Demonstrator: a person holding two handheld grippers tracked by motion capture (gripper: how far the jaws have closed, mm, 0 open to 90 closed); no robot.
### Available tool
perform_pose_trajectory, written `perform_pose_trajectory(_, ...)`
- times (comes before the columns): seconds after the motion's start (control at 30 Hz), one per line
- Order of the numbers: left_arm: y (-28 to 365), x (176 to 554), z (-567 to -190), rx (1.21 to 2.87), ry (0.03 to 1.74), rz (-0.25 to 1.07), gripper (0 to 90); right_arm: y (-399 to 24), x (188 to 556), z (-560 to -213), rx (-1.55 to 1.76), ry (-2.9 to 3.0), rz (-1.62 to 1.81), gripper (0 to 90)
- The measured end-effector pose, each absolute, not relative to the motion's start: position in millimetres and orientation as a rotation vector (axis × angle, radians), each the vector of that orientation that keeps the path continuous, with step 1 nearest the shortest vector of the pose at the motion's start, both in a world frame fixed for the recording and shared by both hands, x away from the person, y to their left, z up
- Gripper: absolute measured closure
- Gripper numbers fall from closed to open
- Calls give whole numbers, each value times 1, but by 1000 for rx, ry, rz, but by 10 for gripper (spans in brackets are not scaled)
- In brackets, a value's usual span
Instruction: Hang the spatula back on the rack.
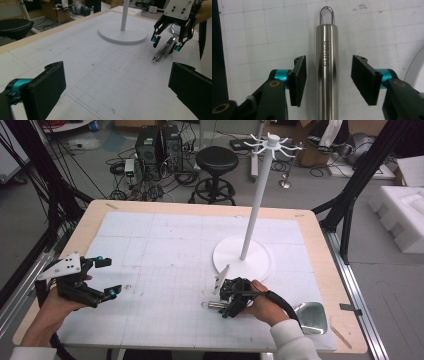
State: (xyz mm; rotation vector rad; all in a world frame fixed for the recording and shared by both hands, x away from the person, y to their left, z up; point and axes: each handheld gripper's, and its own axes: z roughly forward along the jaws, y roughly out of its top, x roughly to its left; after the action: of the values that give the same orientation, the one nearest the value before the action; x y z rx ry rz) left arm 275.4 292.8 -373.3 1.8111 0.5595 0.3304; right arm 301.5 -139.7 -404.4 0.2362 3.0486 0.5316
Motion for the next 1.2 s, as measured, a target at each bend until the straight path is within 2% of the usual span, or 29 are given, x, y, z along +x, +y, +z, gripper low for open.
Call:
perform_pose_trajectory(0.77,292,276,-374,1812,563,331,17,-142,302,-409,226,3090,444,637)
perform_pose_trajectory(1.2,292,276,-374,1814,566,327,17,-140,304,-412,219,3100,426,680)
